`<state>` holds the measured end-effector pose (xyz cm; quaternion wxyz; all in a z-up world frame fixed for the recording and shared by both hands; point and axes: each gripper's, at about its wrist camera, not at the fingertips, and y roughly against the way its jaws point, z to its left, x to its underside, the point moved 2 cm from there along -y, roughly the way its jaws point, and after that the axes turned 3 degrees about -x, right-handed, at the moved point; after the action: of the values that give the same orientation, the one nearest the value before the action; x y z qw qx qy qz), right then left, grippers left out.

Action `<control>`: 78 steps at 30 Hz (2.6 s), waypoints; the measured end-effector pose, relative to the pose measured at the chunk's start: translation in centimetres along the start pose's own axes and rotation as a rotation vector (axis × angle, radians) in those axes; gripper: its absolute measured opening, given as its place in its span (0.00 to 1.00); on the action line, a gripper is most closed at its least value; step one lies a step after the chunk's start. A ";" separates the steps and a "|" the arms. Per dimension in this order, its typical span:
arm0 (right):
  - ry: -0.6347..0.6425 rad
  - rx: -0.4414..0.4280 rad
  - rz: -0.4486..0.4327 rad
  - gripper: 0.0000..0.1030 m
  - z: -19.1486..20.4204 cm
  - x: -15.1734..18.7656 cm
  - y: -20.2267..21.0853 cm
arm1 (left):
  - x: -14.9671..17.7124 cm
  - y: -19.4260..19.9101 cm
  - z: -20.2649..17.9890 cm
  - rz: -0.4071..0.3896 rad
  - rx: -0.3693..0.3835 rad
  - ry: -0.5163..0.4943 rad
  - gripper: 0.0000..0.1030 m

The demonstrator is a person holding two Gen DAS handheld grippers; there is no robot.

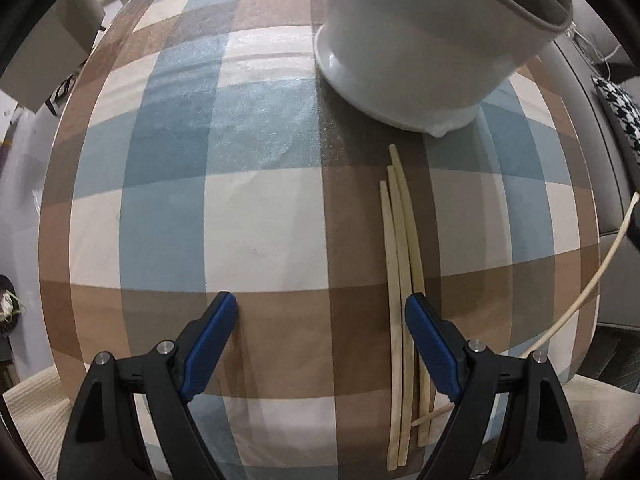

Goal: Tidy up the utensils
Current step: 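Lift the right tool's chopstick while the left tool reaches toward the bundle, then grasp a chopstick from the bundle with the left tool while the right tool holds its chopstick, then raise both held chopsticks above the white utensil holder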

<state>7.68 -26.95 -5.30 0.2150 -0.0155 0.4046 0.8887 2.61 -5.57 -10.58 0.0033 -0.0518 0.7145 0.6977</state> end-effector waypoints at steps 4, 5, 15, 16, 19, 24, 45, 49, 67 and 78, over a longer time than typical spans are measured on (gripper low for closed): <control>0.017 -0.006 -0.006 0.04 0.4 -0.3 0.2 | -0.3 0.1 0.3 0.002 -0.008 0.010 0.80; 0.017 -0.008 -0.007 0.04 0.3 -0.3 0.2 | -0.3 0.1 0.5 -0.002 -0.010 0.006 0.80; 0.030 0.005 0.001 0.04 0.5 -0.3 -0.2 | -1.2 0.8 -0.4 -0.002 -0.056 -0.018 0.80; 0.030 0.006 0.001 0.04 0.5 -0.3 -0.2 | -1.3 0.9 -0.2 0.004 -0.068 -0.019 0.80; 0.019 0.008 0.002 0.04 0.3 -0.3 -0.3 | -1.2 1.0 -0.5 0.020 -0.055 -0.006 0.80; 0.027 0.015 -0.002 0.04 0.4 -0.3 -0.3 | -1.1 0.5 -0.1 0.017 -0.051 -0.012 0.80; 0.045 0.019 -0.013 0.04 1.2 -0.4 -0.3 | -4.3 1.4 -2.8 -0.057 -0.033 -0.077 0.02; 0.051 0.017 -0.010 0.04 1.6 -0.5 -0.5 | -4.8 1.3 -3.0 -0.078 -0.004 -0.064 0.00; 0.355 0.057 -0.074 0.04 7.9 1.6 0.4 | -3.8 11.3 -1.2 -0.470 0.225 -0.029 0.00; 0.463 0.092 -0.123 0.03 10.7 5.2 2.1 | -0.2 12.6 0.8 -0.497 0.216 -0.060 0.00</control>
<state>3.68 -18.53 2.34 0.1706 -0.2337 0.4814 0.8273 1.73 -4.46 1.99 0.2013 -0.2044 0.7498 0.5962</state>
